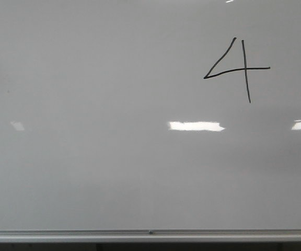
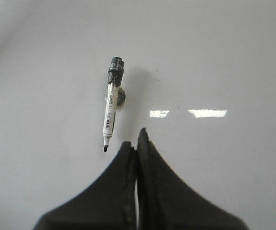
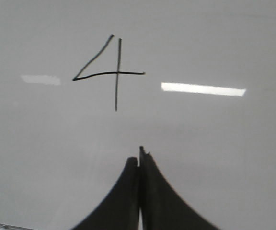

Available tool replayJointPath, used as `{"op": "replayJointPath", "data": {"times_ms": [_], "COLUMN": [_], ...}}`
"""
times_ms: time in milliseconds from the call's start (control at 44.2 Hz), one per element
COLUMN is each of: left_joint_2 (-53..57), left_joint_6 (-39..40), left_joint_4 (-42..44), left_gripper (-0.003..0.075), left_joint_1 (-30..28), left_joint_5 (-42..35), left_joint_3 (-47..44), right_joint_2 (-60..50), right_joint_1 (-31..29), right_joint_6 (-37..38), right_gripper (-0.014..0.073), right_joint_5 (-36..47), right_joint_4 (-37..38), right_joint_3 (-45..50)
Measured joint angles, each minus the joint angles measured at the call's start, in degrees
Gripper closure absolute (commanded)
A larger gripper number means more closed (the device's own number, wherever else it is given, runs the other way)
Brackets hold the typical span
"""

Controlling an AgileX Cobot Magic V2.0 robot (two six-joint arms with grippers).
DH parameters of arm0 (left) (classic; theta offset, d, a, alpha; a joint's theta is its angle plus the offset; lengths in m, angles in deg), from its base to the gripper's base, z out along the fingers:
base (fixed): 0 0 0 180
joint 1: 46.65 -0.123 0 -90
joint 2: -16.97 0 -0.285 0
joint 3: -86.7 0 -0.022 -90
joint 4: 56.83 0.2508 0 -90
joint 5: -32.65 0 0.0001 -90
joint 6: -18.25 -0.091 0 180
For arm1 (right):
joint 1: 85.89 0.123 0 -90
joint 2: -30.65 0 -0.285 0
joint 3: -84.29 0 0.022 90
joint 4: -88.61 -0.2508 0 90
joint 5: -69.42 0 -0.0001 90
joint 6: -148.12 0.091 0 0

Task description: Write number 4 on whiteboard

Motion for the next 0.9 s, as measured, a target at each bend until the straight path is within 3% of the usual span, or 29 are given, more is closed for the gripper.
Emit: {"op": "replayJointPath", "data": {"times_ms": [226, 542, 904], "left_joint_2": [0.0, 0.0, 0.0], "left_joint_6": [0.0, 0.0, 0.0], "left_joint_4": [0.0, 0.0, 0.0], "left_gripper": [0.0741, 0.0741, 0.0741], "left_joint_1": [0.0, 0.0, 0.0], "left_joint_5": [0.0, 0.0, -0.04], "left_joint_3": [0.0, 0.0, 0.0], "right_joint_2": [-6.15, -13.43, -13.56], "right_joint_1": [-6.29, -6.56, -6.56], "right_joint_6": [4.93, 5.05, 5.18], "right_gripper": [0.0656, 0.0656, 0.0656], "right_joint_5": [-2.65, -12.15, -13.16], "right_joint_4": [4.13, 6.89, 7.01], "right_joint_3": [4.41, 4.52, 4.52]}}
